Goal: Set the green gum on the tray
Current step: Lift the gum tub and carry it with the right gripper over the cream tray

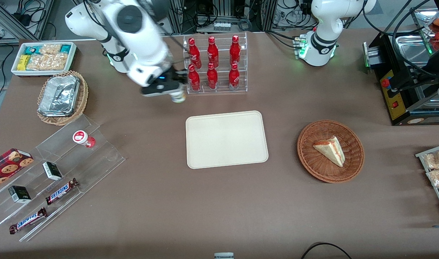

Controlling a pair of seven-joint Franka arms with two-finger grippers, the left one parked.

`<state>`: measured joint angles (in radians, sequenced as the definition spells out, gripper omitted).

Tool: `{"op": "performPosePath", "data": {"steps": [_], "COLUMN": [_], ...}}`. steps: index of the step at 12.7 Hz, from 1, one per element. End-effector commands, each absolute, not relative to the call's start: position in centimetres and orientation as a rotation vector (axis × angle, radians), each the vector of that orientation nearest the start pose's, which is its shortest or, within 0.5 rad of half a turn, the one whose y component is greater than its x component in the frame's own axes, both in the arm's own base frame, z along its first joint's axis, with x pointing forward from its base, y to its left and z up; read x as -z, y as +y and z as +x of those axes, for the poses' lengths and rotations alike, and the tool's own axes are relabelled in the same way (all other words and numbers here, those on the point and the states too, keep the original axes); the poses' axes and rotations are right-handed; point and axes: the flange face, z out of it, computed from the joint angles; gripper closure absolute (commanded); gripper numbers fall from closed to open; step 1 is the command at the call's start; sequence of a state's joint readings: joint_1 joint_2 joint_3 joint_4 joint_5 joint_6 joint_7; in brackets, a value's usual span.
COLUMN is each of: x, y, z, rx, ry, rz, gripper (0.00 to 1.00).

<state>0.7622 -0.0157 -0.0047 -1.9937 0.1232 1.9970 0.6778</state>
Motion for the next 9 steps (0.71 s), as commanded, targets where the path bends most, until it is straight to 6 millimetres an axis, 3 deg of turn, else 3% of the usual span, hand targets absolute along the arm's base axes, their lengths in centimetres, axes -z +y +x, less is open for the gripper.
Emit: {"op": "performPosePath", "data": {"steps": [1, 3, 4, 6, 9], "x": [-41.6, -36.6, -34.6, -31.2, -30.0], "y": [44.9, 50.4, 52.1, 53.6, 54.4], "z": [38.5, 37.1, 37.4, 38.5, 39.4], "rx": [-0.076, -0.074, -0.087, -0.067, -0.036], "ry": [0.088, 0.147, 0.144, 0.138, 0.132], "rz": [-3.025, -3.041, -3.056, -3.090, -3.086], "gripper": [1.00, 1.00, 1.00, 1.00, 1.00]}}
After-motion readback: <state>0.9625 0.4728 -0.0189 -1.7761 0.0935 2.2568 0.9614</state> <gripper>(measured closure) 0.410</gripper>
